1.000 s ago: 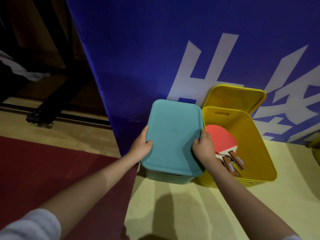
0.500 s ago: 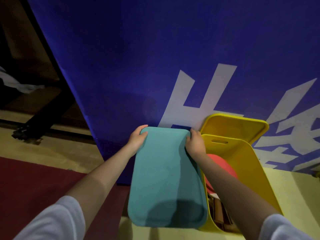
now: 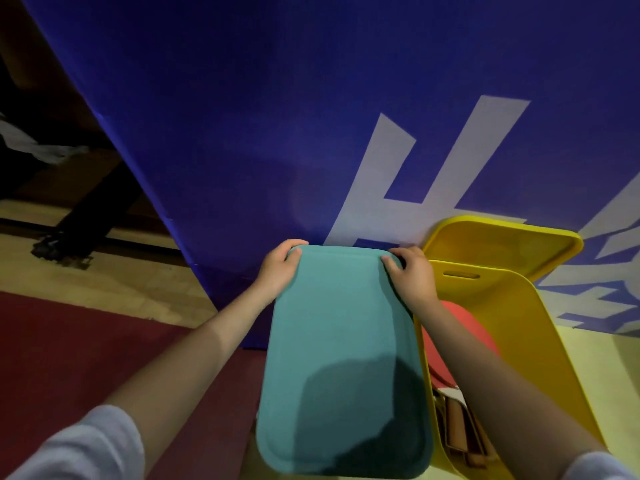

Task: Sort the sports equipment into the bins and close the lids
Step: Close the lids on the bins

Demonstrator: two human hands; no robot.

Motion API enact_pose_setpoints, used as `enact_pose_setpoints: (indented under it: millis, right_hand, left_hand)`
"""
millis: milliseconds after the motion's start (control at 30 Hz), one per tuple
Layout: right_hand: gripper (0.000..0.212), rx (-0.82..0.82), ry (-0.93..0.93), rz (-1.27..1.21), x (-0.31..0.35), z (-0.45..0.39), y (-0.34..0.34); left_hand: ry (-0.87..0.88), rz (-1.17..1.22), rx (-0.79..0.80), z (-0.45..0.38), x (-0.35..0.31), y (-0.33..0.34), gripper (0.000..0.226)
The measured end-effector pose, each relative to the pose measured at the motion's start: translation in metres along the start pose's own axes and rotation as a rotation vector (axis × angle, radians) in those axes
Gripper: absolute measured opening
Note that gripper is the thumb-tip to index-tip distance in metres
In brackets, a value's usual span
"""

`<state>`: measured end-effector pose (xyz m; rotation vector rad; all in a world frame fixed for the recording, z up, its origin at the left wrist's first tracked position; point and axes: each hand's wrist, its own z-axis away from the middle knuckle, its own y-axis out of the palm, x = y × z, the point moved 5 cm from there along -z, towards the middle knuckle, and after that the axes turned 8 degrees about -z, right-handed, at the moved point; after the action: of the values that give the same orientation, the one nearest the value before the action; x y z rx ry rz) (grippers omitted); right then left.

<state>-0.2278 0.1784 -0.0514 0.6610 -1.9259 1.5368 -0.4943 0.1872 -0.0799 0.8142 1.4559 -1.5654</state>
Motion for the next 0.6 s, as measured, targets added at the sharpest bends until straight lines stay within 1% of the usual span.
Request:
enact_pose_setpoints:
  millis: [67, 200, 300, 367, 433, 500, 600]
  right_hand:
    - [0.036, -0.013, 0.018, 0.022, -0.001, 0.005, -0.004]
    - [0.027, -0.026, 0.009, 0.11, 0.0, 0.016, -0.009]
    - [0.02, -0.099, 0.079, -0.002, 0.0, 0.014, -0.009]
    - [0.016, -0.147, 0.129, -0.085, 0.003, 0.008, -0.009]
    - [0.017, -0.169, 0.191, -0.124, 0.005, 0.002, -0.008]
    - [0.02, -0.165, 0.247, -0.126, 0.003, 0.0, -0.002]
    - [0.022, -0.211, 0.257, -0.118, -0.001, 0.002, 0.007]
  left_hand:
    - [-0.037, 0.054, -0.025, 0.006, 0.004, 0.0, 0.027]
    - [-0.09, 0.139, -0.101, 0.031, 0.013, -0.001, 0.041]
    - [-0.123, 0.175, -0.103, 0.033, 0.011, 0.0, 0.042]
    - [-0.131, 0.154, -0.101, 0.027, 0.004, -0.003, 0.042]
    - [-0.142, 0.121, -0.088, 0.019, -0.001, -0.006, 0.042]
    - [-0.167, 0.088, -0.058, 0.009, 0.0, -0.006, 0.041]
    - [-0.159, 0.062, -0.039, 0.004, 0.001, -0.004, 0.038]
